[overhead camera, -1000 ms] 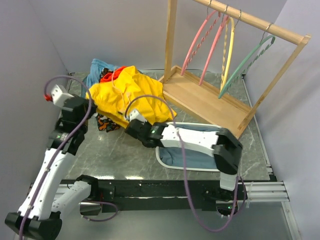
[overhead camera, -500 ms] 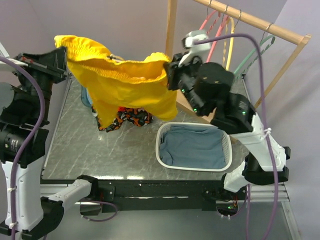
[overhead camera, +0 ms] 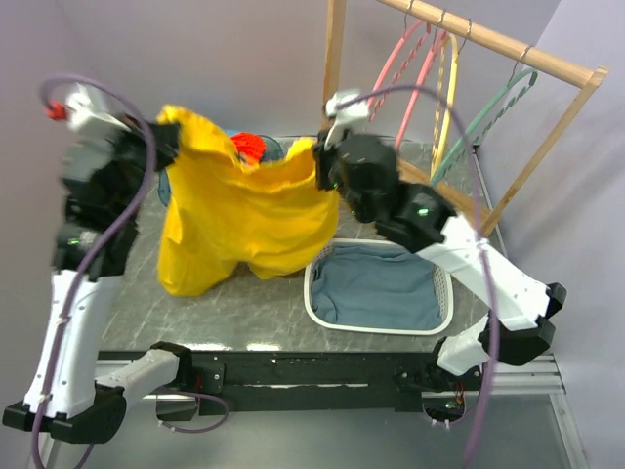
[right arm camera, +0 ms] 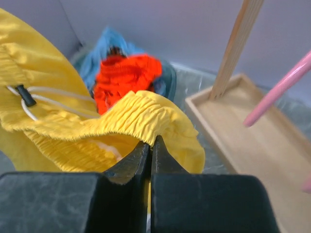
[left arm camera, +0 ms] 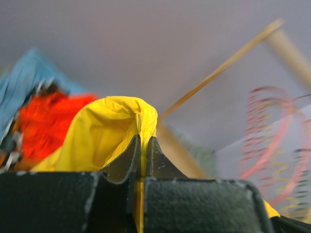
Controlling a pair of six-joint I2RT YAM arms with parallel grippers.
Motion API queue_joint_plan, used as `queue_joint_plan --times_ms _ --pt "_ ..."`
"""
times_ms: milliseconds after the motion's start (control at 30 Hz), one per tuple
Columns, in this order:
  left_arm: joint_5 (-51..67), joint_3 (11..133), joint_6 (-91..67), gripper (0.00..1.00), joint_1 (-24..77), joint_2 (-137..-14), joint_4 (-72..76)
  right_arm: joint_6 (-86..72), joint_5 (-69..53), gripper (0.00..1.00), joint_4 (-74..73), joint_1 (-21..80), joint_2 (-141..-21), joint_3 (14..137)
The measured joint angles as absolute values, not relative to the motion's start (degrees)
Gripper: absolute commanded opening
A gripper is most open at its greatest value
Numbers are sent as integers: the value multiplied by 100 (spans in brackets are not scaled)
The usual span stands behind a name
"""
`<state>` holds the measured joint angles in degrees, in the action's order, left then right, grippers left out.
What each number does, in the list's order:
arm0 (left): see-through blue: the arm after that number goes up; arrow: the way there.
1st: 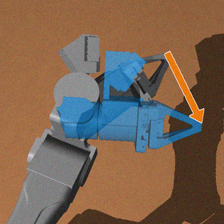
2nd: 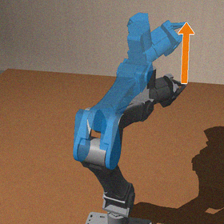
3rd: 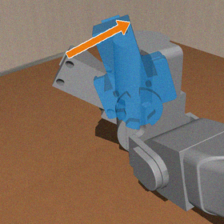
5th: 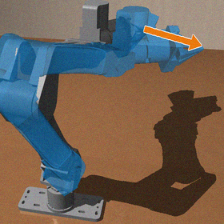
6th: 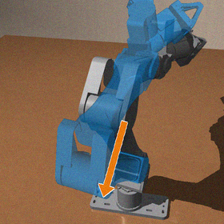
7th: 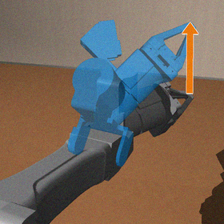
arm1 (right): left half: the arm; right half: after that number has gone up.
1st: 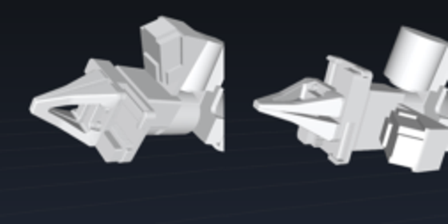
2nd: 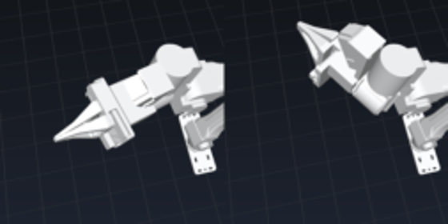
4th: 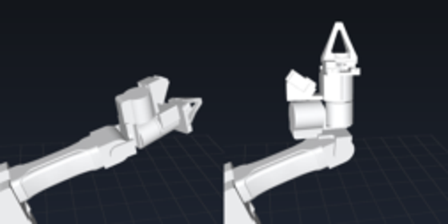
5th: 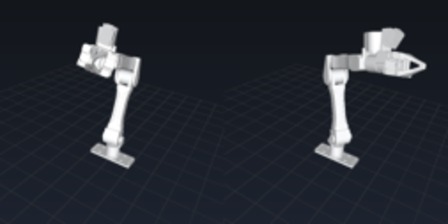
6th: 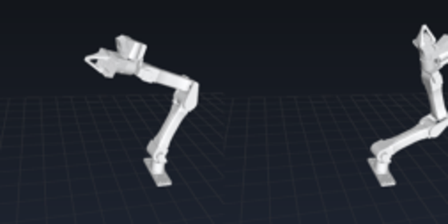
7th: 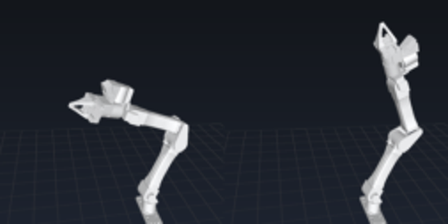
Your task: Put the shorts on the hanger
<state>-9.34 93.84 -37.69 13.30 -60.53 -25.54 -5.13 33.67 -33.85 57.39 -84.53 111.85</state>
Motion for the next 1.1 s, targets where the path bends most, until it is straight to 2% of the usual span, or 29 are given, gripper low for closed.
queue_joint_plan --times_ms 100,200,233,267,333,433,533,800,1100 --pt "-1000 7874 -4027 1 1328 -5739 -2458 -998 2956 4 -3063 5435 -8246 9531" --pt "-932 6309 -4303 1 1317 -5529 -2381 -1439 2685 22 -2842 5290 -8178 8136" --pt "-867 5867 -4390 1 1315 -5516 -2349 -1559 2617 35 -2790 5277 -8178 7784" --pt "-777 5481 -4469 1 1313 -5507 -2335 -1667 2556 40 -2757 5271 -8178 7470" --pt "-604 4947 -4571 1 1313 -5511 -2335 -1846 2462 55 -2792 5271 -8178 7126" --pt "-395 4687 -4628 4 1313 -5511 -2331 -1959 2458 70 -2762 5280 -8108 7135" --pt "-274 4692 -4622 6 1308 -5452 -2115 -1966 2545 73 -2821 5334 -7835 7411" --pt "-27 4762 -4560 7 1308 -5282 -1992 -1806 3218 76 -2899 5374 -6779 8715" --pt "183 4827 -4418 8 1308 -5194 -1933 -2248 3979 74 -3295 4624 -5290 8799"
